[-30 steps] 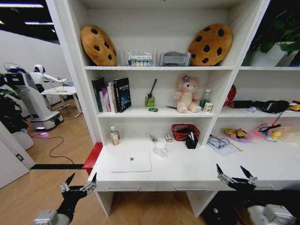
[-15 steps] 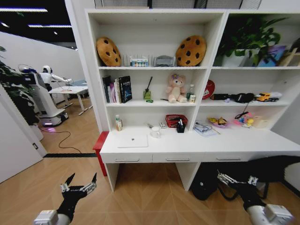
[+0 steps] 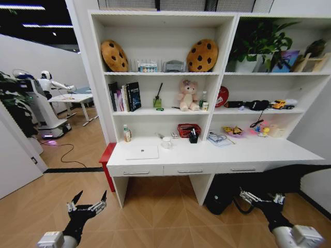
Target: Organize the objects on the table.
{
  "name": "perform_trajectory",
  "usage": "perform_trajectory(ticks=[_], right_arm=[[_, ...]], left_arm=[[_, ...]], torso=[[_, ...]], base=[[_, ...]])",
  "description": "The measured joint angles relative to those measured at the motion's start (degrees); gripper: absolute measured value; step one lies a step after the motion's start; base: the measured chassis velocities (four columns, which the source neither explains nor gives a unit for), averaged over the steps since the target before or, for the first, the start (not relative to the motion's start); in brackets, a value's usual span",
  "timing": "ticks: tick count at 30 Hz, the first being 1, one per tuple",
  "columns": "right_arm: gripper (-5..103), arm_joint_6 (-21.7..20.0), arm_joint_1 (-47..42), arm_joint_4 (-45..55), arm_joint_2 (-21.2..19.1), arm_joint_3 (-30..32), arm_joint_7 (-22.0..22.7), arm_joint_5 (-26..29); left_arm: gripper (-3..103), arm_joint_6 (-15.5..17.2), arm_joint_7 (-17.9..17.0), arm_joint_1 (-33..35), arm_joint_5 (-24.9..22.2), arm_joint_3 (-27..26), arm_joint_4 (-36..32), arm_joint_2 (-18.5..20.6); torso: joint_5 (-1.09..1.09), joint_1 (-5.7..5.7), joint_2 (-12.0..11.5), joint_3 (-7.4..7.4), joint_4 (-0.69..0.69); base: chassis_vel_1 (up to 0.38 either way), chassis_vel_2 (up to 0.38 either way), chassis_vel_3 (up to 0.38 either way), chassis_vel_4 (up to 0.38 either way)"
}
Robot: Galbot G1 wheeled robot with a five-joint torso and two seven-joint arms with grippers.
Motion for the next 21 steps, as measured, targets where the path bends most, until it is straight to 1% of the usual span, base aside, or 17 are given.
perform_trajectory(ticks=[21], right_arm=[[100, 0.0, 0.0, 0.0, 0.0, 0.0, 0.0, 0.0]], left_arm=[[100, 0.0, 0.0, 0.0, 0.0, 0.0, 0.0, 0.0]], torso=[[0.01, -0.03, 0.0, -0.01, 0.03]], base=[[0.000, 0.000, 0.000, 0.000]])
